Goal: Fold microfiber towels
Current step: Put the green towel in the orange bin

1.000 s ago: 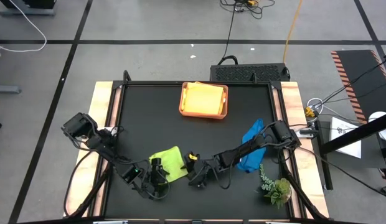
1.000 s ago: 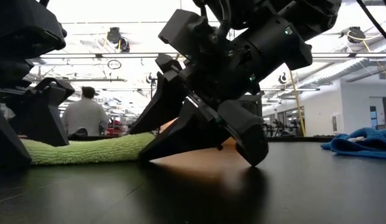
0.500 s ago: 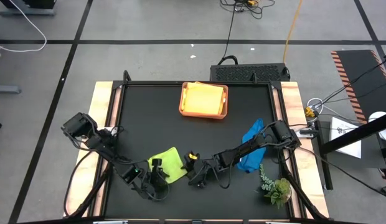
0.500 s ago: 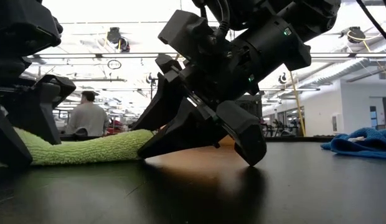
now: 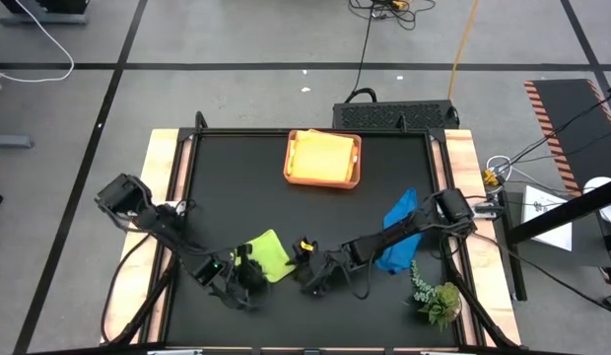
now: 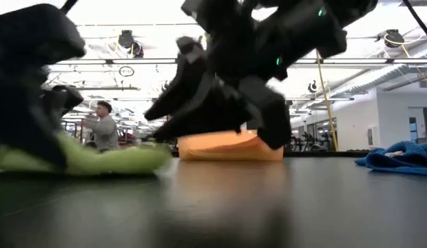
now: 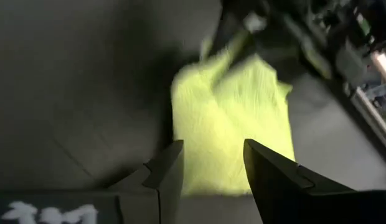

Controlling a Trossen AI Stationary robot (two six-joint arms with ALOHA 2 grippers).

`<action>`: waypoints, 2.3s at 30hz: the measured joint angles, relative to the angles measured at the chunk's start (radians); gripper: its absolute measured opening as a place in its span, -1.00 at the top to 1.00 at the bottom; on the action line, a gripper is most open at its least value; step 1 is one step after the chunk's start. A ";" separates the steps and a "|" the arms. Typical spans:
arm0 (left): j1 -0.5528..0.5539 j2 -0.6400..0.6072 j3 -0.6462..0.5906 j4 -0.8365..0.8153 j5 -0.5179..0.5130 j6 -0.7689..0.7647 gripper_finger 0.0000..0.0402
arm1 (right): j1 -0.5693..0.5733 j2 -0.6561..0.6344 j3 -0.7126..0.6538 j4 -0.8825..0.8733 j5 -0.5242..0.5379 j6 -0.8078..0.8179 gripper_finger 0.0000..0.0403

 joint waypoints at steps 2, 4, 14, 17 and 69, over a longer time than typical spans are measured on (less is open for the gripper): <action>0.018 -0.039 0.000 0.002 -0.012 -0.045 0.91 | 0.007 -0.008 0.001 0.003 0.002 0.001 0.22; 0.036 -0.072 0.002 0.014 -0.017 -0.071 0.95 | 0.015 -0.020 0.000 -0.018 0.048 -0.004 0.22; 0.125 -0.182 0.002 0.020 -0.021 -0.117 0.97 | 0.020 -0.096 0.002 -0.035 0.092 0.108 0.15; 0.151 -0.188 0.003 0.028 -0.012 -0.116 0.94 | 0.007 -0.092 0.002 -0.041 0.077 0.168 0.01; 0.186 -0.398 0.005 -0.163 0.003 0.156 -0.35 | -0.154 -0.366 0.003 -0.289 0.096 0.233 1.00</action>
